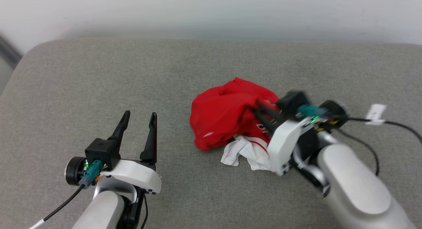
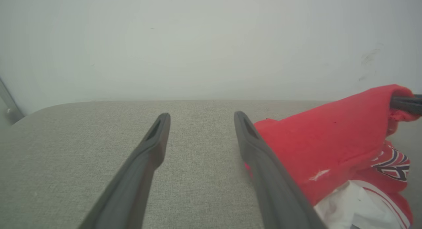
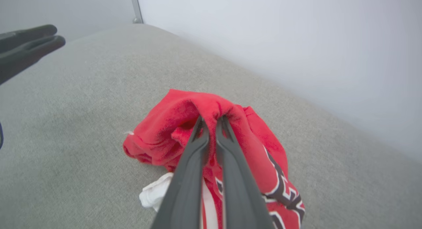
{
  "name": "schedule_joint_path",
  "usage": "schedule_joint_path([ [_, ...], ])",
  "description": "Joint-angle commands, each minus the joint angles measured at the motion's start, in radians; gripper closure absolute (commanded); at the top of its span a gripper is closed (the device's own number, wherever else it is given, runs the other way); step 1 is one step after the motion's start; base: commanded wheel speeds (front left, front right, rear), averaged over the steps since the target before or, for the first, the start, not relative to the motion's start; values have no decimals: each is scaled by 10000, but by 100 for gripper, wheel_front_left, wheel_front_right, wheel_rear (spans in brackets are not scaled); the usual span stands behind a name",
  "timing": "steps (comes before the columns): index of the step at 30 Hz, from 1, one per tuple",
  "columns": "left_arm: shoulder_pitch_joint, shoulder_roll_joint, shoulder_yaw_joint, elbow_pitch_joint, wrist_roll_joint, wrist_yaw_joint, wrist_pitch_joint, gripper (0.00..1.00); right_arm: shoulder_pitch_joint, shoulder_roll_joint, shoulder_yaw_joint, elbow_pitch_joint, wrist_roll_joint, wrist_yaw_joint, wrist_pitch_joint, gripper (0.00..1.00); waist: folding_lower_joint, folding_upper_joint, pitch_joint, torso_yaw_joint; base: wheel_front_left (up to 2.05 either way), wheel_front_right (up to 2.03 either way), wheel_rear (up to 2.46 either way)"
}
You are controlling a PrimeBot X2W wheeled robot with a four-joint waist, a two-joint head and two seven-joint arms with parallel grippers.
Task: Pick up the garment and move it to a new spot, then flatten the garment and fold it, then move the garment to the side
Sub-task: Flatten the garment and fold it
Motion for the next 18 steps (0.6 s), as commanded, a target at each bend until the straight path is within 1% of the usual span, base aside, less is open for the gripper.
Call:
schedule_joint_path([
  [1, 79, 26, -24, -22, -35, 47, 6, 0, 119, 88, -938, -191, -317, -6, -218, 100, -1, 0, -65, -78, 0, 0, 0],
  [7, 100, 11, -106, -56, -36, 79, 44, 0, 787, 410, -4254, -115, -877, -6, -295, 100, -1, 0, -100, -144, 0, 0, 0],
  [9, 109, 11, -135, -70, -34, 86, 61, 0, 1086, 501, -5455, 110, -1014, -5, -270, 100, -1, 0, -93, -147, 0, 0, 0],
  [13, 149, 10, -218, -61, 7, 112, 88, 0, 1759, 843, -7526, 832, -1032, -6, -298, 100, -1, 0, -87, -129, 0, 0, 0],
  [14, 149, 10, -218, -61, 7, 112, 88, 0, 1759, 843, -7526, 832, -1032, -6, -298, 100, -1, 0, -87, -129, 0, 0, 0],
  [18, 155, -2, -256, -25, -38, 111, 89, 0, 2365, 1114, -9034, 1814, -1036, -5, -300, 100, -1, 0, -79, -88, 0, 0, 0],
])
